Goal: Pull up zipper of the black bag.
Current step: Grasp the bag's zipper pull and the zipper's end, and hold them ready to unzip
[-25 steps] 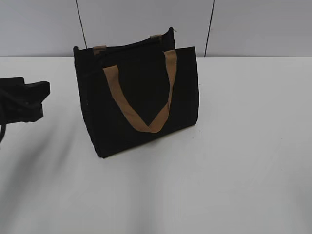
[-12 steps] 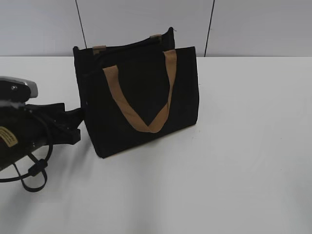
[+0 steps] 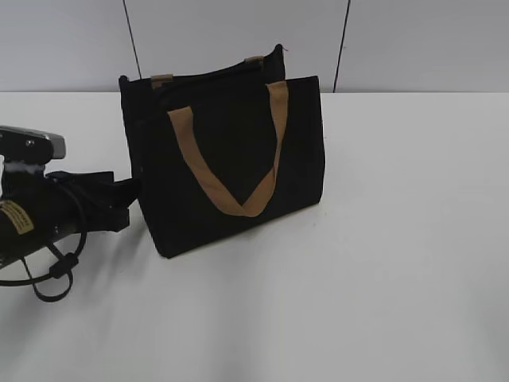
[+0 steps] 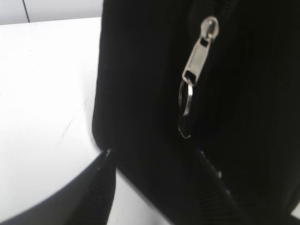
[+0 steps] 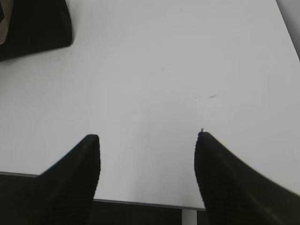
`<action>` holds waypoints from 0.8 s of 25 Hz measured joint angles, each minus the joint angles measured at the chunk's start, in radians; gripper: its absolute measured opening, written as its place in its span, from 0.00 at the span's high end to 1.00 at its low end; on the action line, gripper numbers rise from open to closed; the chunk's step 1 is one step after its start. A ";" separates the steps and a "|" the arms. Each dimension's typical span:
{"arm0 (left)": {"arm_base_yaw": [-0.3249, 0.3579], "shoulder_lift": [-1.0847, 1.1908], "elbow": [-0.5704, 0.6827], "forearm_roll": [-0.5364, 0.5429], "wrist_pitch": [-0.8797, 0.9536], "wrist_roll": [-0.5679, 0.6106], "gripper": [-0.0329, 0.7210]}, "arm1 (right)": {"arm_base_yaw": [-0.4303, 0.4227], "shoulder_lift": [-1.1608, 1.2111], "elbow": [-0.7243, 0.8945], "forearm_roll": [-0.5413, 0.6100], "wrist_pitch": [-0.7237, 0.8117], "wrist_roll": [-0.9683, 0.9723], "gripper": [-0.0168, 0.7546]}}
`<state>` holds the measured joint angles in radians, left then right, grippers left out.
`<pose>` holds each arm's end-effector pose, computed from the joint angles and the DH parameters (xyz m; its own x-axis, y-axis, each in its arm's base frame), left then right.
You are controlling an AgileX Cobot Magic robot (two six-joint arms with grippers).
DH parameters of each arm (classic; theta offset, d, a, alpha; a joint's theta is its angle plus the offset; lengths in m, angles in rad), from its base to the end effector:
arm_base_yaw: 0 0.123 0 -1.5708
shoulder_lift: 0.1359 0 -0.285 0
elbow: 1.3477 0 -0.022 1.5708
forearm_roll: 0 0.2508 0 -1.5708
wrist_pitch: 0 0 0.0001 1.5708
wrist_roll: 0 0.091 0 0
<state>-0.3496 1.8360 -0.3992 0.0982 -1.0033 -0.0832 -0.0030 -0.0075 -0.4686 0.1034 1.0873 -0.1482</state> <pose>0.2539 -0.1006 0.1145 -0.3332 0.0894 -0.9386 0.4044 0.9128 -0.0567 -0.0038 0.0083 0.2668 -0.4883 -0.0980 -0.8671 -0.1256 0.9912 -0.0412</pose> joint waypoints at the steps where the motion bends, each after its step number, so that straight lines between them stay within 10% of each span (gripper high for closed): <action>1: 0.023 0.001 -0.008 0.050 0.000 -0.029 0.43 | 0.000 0.000 0.000 0.000 0.000 0.000 0.35; 8: 0.129 0.045 -0.071 0.347 -0.006 -0.184 0.45 | 0.000 0.000 0.000 0.000 0.000 0.000 0.35; 20: 0.130 0.138 -0.143 0.414 -0.028 -0.195 0.45 | 0.000 0.000 0.000 0.001 0.000 0.000 0.35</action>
<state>-0.2196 1.9743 -0.5420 0.5126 -1.0313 -0.2778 -0.0030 -0.0075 -0.4686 0.1042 1.0873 -0.1482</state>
